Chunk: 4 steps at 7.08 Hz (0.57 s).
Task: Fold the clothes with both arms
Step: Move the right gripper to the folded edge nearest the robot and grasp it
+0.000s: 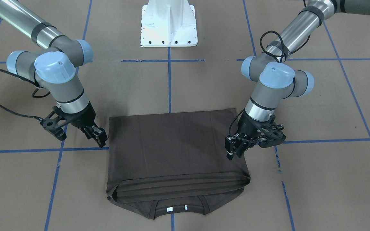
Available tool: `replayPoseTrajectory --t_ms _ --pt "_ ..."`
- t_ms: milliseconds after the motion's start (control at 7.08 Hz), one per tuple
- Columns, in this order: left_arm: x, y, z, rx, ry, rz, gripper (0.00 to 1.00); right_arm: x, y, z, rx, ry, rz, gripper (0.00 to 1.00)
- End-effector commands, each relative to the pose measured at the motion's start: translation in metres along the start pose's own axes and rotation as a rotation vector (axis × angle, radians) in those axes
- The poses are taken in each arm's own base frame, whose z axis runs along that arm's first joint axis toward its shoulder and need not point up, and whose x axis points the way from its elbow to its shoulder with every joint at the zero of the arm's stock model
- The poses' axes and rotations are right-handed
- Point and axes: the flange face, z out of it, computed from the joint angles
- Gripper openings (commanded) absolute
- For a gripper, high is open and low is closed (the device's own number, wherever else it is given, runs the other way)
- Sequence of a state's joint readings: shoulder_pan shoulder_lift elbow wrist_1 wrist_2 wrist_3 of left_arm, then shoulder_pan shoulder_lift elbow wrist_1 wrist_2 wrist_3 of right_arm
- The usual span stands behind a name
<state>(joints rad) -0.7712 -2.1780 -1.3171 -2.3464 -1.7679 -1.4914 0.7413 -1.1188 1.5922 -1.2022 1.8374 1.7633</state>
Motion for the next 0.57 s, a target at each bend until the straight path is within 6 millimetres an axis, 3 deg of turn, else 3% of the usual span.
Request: replayPoseTrajectory --t_ms 0,141,424 --pt "0.0 0.0 -0.001 -0.004 0.008 0.002 0.59 0.021 0.035 0.005 -0.006 0.006 0.049 0.75" --pt "0.002 0.001 -0.001 -0.006 0.009 0.0 0.59 0.018 0.056 0.016 0.029 0.001 0.071 0.77" --pt "0.007 0.001 -0.003 -0.004 0.015 -0.002 0.59 0.028 0.074 0.027 0.03 0.021 0.055 0.77"
